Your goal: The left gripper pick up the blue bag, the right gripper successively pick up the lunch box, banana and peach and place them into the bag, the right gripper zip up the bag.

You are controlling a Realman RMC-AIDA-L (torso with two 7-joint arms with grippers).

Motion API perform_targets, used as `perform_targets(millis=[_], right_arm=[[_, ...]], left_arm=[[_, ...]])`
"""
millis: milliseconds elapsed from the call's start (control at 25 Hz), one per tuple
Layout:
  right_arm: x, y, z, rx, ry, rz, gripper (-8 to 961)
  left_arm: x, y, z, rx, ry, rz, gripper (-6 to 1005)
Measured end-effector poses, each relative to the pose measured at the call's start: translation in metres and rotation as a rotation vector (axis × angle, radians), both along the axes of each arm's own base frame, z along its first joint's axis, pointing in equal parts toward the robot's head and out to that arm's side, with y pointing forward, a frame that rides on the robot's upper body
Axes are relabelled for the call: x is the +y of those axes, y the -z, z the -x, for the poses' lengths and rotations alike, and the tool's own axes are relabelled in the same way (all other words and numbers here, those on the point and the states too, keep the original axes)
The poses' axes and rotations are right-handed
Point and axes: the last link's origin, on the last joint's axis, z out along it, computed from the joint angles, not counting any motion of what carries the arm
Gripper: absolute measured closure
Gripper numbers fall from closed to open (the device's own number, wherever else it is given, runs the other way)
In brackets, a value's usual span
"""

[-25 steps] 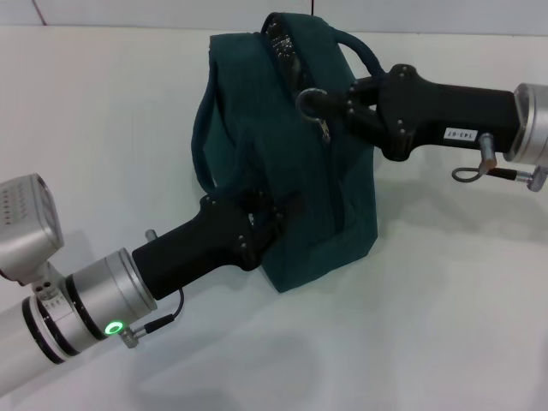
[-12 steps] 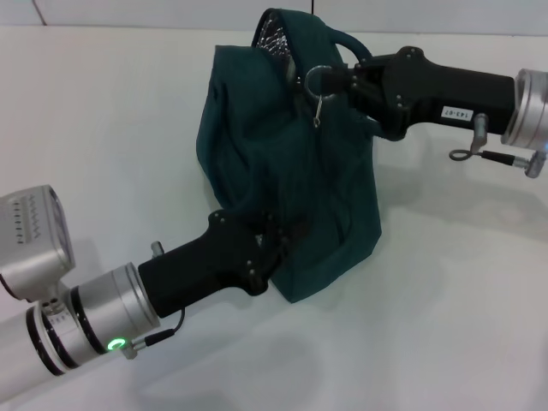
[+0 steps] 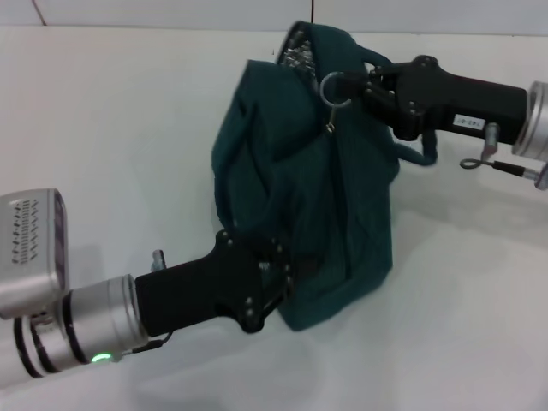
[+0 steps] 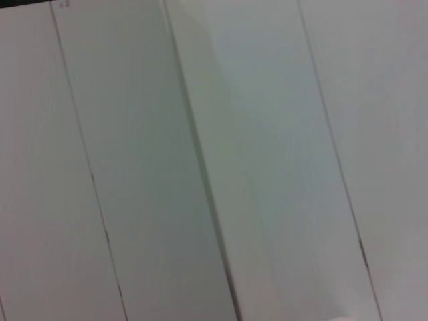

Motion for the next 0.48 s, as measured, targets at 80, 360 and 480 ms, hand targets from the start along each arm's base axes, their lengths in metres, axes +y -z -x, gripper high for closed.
perform_targets(millis=[80, 360, 480], right_arm=[[0.0, -0.002, -0.002, 0.012, 0.009, -0.007, 939], [0.004, -0.008, -0.002, 0.043, 0.035, -0.04, 940], [0.0, -0.007, -0.003, 0.046, 0.024, -0.024, 940]], left_arm=[[-0.003, -0.004, 0.0, 0.012, 0.047, 0.008, 936], [-0.011, -0.01, 0.0, 0.015, 0.124, 0.028, 937], [-0.007, -0.016, 0.003, -0.007, 0.077, -0.026, 938]])
